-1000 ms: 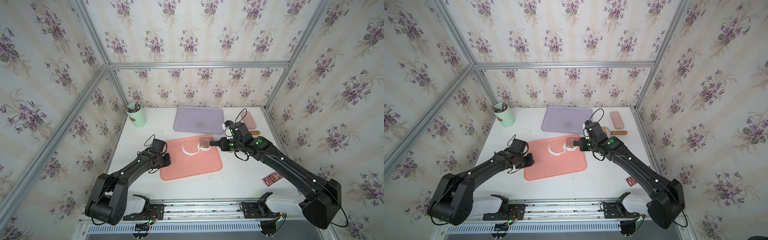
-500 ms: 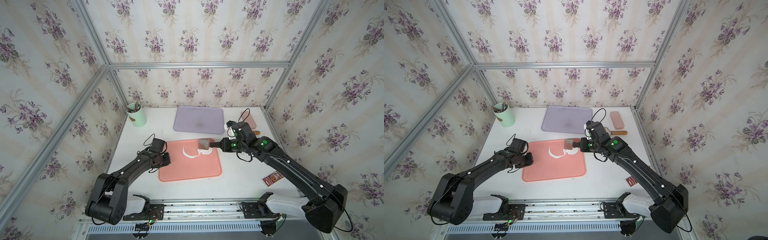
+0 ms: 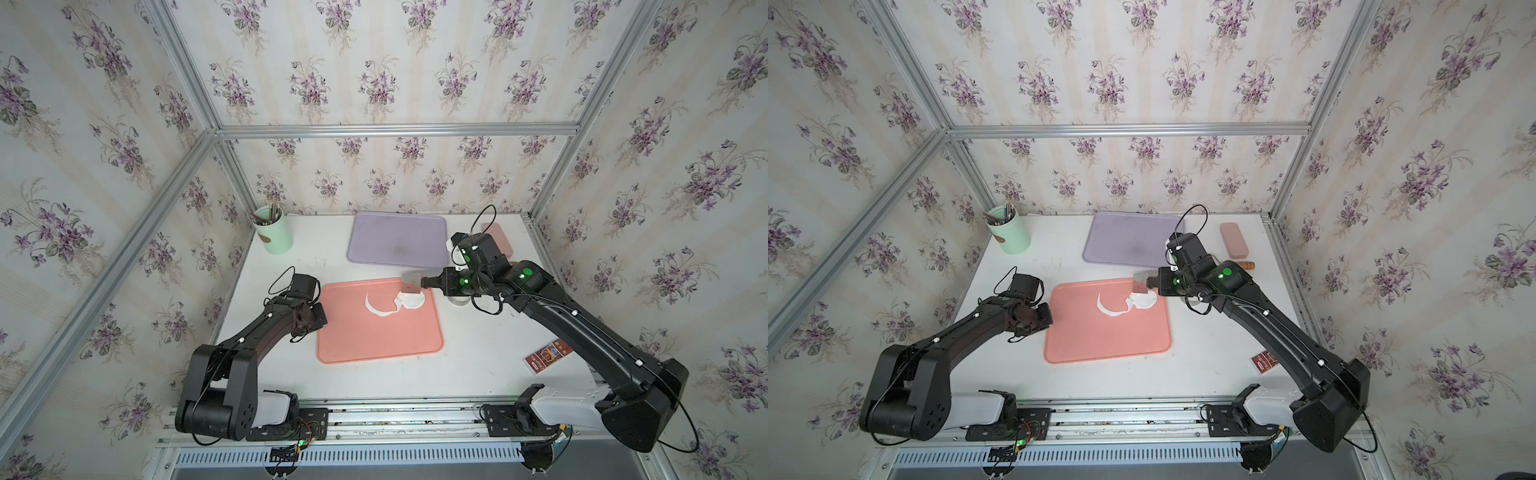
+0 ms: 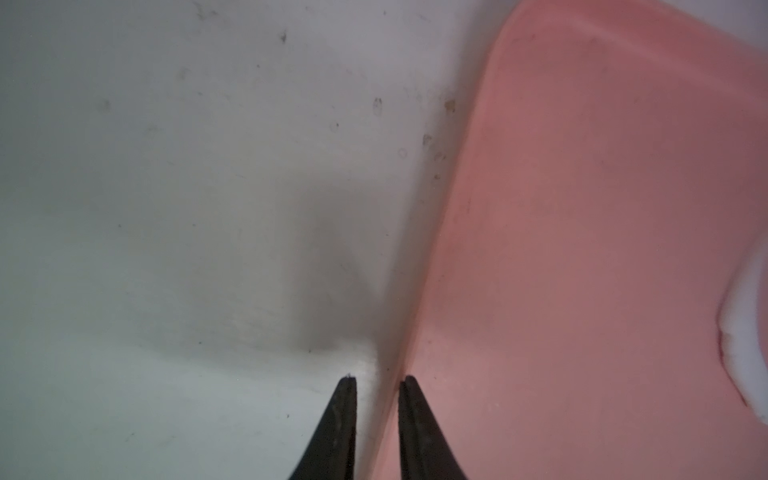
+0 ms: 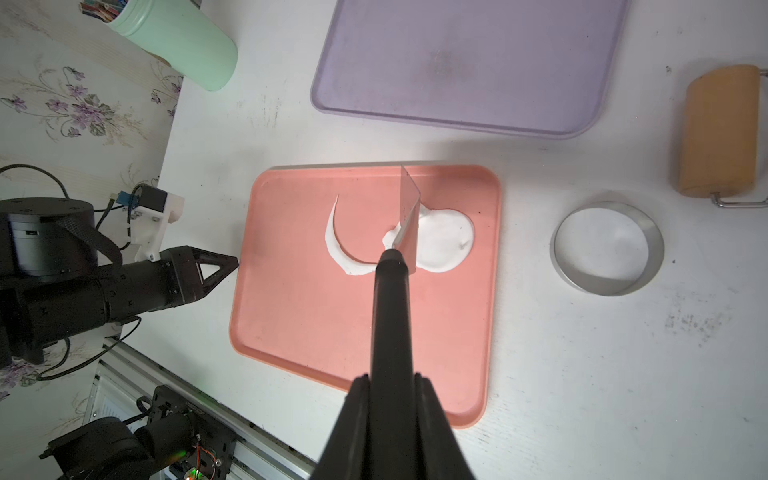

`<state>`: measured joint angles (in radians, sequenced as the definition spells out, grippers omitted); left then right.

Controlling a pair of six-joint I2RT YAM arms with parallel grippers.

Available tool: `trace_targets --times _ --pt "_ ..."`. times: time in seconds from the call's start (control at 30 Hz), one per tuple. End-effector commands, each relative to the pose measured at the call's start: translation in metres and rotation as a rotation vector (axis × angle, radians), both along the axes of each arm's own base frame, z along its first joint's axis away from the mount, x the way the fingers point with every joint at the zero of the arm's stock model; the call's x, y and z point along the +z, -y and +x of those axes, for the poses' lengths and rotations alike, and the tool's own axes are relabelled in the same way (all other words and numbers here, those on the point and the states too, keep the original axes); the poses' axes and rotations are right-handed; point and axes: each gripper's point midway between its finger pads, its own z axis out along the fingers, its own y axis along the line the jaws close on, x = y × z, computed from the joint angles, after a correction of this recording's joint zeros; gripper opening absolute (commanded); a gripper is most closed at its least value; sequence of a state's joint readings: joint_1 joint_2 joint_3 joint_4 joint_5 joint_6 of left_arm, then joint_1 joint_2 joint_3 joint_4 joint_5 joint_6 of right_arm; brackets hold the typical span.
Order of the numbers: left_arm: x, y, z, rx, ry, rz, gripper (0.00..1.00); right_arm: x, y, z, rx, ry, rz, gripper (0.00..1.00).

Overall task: Roll out the dumpling wrappers from the dough
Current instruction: Remove the dumpling wrapper from the work surface.

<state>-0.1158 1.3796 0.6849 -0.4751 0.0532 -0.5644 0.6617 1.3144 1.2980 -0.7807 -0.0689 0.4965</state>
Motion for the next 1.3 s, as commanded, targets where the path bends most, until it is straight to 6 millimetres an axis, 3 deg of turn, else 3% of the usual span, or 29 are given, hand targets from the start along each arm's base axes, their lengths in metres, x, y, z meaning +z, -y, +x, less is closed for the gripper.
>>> trace_targets --times 0.0,0.07,0.23,0.43,0.53,0.67,0.8,1.0,1.07,1.27 --pt "-0.002 0.008 0.006 -0.019 -0.001 -0.042 0.24 -0.01 0.002 -0.004 0.018 -0.042 -0.041 0.0" --pt "-0.013 0.012 0.003 -0.033 -0.042 -0.057 0.24 -0.01 -0.002 -0.004 0.028 -0.046 -0.031 0.0" --pt "-0.018 0.013 0.002 -0.04 -0.058 -0.06 0.24 -0.01 -0.015 -0.005 0.07 -0.074 0.007 0.0" --pt "-0.018 0.013 0.002 -0.044 -0.065 -0.058 0.19 -0.006 -0.005 -0.002 0.04 -0.06 -0.037 0.0" --pt "-0.018 0.013 0.002 -0.041 -0.063 -0.059 0.17 -0.015 0.0 -0.003 0.038 -0.073 -0.083 0.0" --pt "-0.019 0.014 0.003 -0.045 -0.067 -0.067 0.16 -0.019 -0.012 -0.009 0.082 -0.1 -0.055 0.0" --pt "-0.02 0.016 0.003 -0.048 -0.069 -0.079 0.14 -0.03 0.002 -0.007 0.052 -0.106 -0.146 0.0" --pt "-0.023 0.024 0.005 -0.072 -0.074 -0.113 0.0 -0.034 -0.036 -0.012 0.135 -0.132 0.019 0.0" --pt "-0.022 0.023 0.005 -0.07 -0.072 -0.108 0.0 -0.032 -0.048 -0.014 0.155 -0.142 0.091 0.0" --pt "-0.023 0.022 0.004 -0.073 -0.087 -0.099 0.0 -0.03 -0.055 -0.018 0.154 -0.158 0.162 0.0"
